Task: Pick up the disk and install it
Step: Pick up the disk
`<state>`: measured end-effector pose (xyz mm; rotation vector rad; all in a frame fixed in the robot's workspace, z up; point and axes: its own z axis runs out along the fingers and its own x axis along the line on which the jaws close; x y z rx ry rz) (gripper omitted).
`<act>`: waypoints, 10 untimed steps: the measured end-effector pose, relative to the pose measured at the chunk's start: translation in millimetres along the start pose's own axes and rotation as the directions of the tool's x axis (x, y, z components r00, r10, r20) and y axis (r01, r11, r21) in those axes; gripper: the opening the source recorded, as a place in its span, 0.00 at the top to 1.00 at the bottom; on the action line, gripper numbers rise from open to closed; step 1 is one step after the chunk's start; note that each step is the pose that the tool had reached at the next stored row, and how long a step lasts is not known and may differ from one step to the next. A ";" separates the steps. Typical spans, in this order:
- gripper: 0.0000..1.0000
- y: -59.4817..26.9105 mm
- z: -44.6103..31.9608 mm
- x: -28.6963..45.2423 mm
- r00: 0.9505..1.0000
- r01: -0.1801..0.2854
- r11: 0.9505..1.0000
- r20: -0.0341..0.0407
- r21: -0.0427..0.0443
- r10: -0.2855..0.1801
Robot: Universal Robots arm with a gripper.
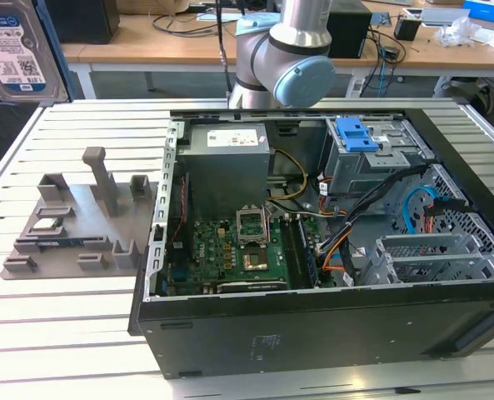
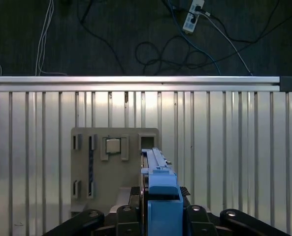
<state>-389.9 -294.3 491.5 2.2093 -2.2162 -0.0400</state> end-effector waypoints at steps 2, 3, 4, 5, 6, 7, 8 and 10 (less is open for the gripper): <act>0.63 0.1 -4.5 -0.1 1.000 0.000 1.000 0.000 0.000 0.000; 0.63 0.2 -7.5 -0.1 1.000 0.000 1.000 0.000 0.000 0.000; 0.63 0.3 -10.9 -0.1 1.000 0.000 1.000 0.000 0.000 0.000; 0.63 0.4 -15.7 -0.2 1.000 0.000 1.000 0.000 0.000 0.000; 0.63 0.5 -18.7 -0.2 1.000 0.000 1.000 0.000 0.000 0.000; 0.63 0.5 -20.7 -0.2 1.000 0.000 1.000 0.000 0.000 0.000; 0.63 0.6 -23.3 -0.3 1.000 0.000 1.000 0.000 0.000 0.000; 0.63 0.7 -27.9 -0.3 1.000 0.000 1.000 0.000 0.000 0.000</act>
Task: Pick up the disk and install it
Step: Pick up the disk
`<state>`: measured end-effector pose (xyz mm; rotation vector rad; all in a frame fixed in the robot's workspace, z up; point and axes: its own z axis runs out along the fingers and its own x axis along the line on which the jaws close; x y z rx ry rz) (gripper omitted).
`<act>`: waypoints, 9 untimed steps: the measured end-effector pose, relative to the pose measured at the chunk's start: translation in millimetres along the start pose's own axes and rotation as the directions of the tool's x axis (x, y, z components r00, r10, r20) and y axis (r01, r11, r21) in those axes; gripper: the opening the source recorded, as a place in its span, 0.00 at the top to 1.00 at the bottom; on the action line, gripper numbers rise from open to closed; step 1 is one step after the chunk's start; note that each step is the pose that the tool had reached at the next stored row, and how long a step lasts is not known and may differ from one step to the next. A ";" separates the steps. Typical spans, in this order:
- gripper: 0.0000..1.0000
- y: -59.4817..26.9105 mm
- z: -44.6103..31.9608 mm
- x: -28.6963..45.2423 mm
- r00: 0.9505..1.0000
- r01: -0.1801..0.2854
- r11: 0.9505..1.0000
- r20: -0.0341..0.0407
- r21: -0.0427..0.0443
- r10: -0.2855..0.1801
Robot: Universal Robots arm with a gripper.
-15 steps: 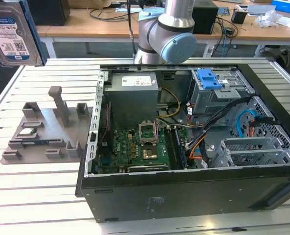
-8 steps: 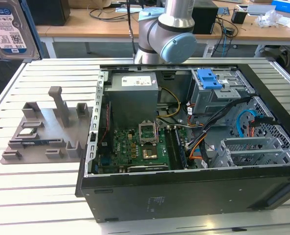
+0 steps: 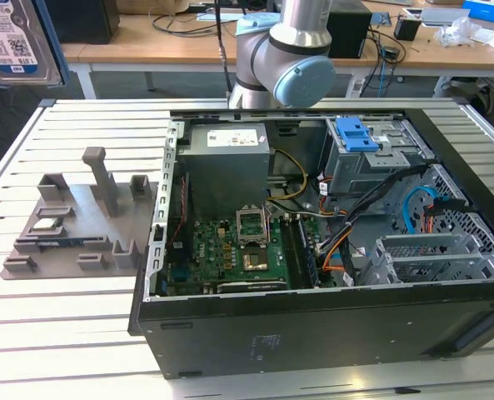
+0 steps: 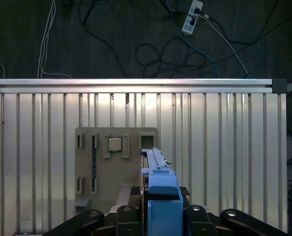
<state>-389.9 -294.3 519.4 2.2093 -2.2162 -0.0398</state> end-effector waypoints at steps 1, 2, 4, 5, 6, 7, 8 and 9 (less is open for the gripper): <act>0.63 0.0 -1.7 0.0 1.000 0.000 1.000 0.000 0.000 0.000; 0.63 0.1 -4.1 0.0 1.000 0.000 1.000 0.000 0.000 0.000; 0.63 0.2 -9.4 -0.1 1.000 0.000 1.000 0.000 0.000 0.000; 0.63 0.3 -11.7 -0.1 1.000 0.000 1.000 0.000 0.000 0.000; 0.63 0.3 -13.7 -0.1 1.000 0.000 1.000 0.000 0.000 0.000; 0.63 0.4 -17.0 -0.2 1.000 0.000 1.000 0.000 0.000 0.000; 0.63 0.5 -21.3 -0.2 1.000 0.000 1.000 0.000 0.000 0.000; 0.63 0.6 -23.2 -0.2 1.000 0.000 1.000 0.000 0.000 0.000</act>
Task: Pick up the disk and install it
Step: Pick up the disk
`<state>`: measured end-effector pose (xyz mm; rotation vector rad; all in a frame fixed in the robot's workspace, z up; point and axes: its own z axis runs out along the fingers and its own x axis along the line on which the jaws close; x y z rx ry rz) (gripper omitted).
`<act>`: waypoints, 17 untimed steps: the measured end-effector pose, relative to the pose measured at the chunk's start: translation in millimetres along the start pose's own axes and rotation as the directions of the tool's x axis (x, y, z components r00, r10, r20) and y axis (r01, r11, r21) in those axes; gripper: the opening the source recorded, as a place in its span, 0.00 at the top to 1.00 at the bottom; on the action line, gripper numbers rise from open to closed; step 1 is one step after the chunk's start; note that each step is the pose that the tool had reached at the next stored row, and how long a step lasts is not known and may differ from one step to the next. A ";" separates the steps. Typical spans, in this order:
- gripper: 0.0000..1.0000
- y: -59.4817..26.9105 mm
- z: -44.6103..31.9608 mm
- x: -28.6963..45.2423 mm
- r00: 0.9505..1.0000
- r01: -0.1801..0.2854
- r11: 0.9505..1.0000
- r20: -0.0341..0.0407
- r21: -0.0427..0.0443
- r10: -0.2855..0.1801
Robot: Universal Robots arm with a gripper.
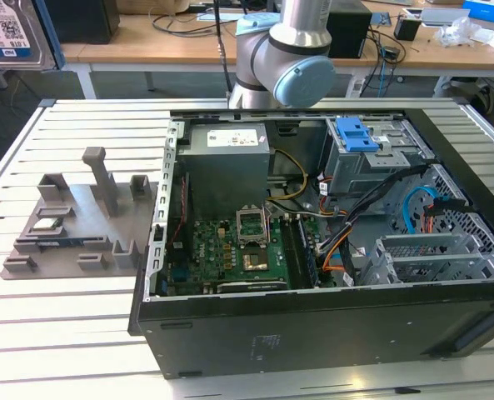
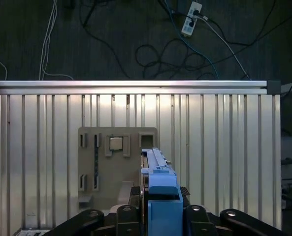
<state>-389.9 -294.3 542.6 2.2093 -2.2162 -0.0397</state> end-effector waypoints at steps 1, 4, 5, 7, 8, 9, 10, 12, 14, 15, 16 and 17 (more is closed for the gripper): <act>0.63 0.1 -3.6 0.0 1.000 0.000 1.000 0.000 0.000 0.000; 0.63 0.3 -11.8 -0.1 1.000 0.000 1.000 0.000 0.000 0.000; 0.63 0.4 -15.4 -0.1 1.000 0.000 1.000 0.000 0.000 0.000; 0.63 0.6 -22.8 -0.2 1.000 0.000 1.000 0.000 0.000 0.000; 0.63 0.7 -25.3 -0.2 1.000 0.000 1.000 0.000 0.000 0.000; 0.63 0.7 -27.3 -0.2 1.000 0.000 1.000 0.000 0.000 0.000; 0.63 0.8 -29.6 -0.3 1.000 0.000 1.000 0.000 0.000 0.000; 0.63 0.9 -36.7 -0.3 1.000 0.000 1.000 0.000 0.000 0.000; 0.63 1.1 -41.9 -0.4 1.000 0.000 1.000 0.000 0.000 0.000; 0.63 1.2 -46.2 -0.5 1.000 0.000 1.000 0.000 0.000 0.000; 0.63 1.2 -46.2 -0.5 1.000 0.000 1.000 0.002 0.000 0.000; 0.63 1.3 -46.2 -0.4 1.000 0.000 1.000 0.010 0.000 0.000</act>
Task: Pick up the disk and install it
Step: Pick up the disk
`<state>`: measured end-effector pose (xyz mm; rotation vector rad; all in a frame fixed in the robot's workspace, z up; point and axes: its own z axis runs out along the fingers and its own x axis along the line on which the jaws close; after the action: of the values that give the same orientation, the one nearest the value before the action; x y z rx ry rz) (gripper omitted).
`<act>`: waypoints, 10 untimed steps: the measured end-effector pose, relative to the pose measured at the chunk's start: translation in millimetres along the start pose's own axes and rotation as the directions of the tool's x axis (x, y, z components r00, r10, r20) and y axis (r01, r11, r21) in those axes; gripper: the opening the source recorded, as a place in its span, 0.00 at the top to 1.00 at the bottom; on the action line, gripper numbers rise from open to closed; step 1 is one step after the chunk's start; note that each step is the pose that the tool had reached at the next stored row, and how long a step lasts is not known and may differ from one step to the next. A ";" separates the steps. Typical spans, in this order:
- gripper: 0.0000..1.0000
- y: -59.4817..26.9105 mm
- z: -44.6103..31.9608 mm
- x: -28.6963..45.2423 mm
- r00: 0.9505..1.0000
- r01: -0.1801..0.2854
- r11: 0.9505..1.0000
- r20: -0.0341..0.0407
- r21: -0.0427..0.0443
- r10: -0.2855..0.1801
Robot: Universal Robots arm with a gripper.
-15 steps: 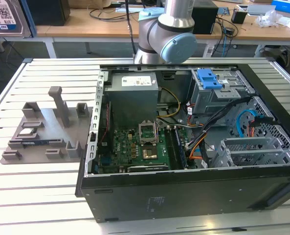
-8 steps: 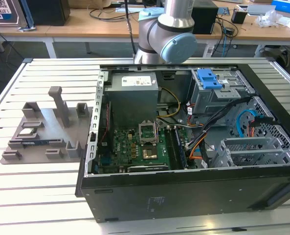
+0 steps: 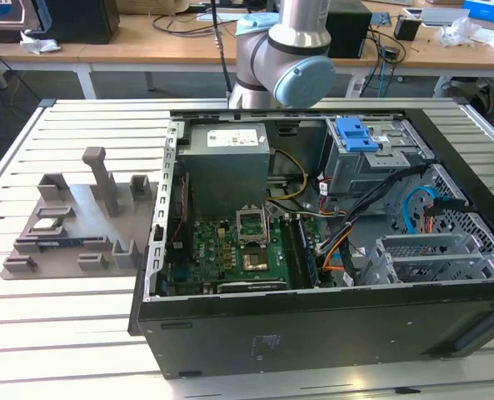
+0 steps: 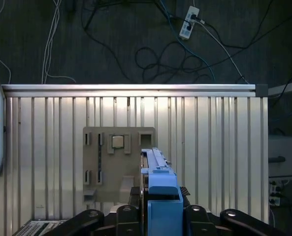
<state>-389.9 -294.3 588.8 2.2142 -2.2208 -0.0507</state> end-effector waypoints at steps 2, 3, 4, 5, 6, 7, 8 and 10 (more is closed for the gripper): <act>0.63 0.0 0.0 0.0 1.000 0.000 1.000 0.002 0.000 0.000; 0.63 0.0 0.0 0.0 1.000 0.000 1.000 0.002 0.000 0.000; 0.63 -0.1 0.0 0.0 1.000 0.000 1.000 0.002 0.000 0.000; 0.63 -0.1 0.0 0.0 1.000 0.000 1.000 0.002 0.000 0.000; 0.63 -0.5 -0.1 0.1 1.000 0.000 1.000 0.002 0.000 0.000; 0.63 -3.7 -0.1 0.0 1.000 0.000 1.000 0.002 0.000 0.000; 0.63 -8.2 -0.3 0.0 1.000 0.000 1.000 0.002 0.000 0.000; 0.63 -18.3 -0.5 0.0 1.000 0.000 1.000 0.003 -0.001 0.000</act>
<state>-371.6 -294.3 588.8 2.2150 -2.2216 -0.0545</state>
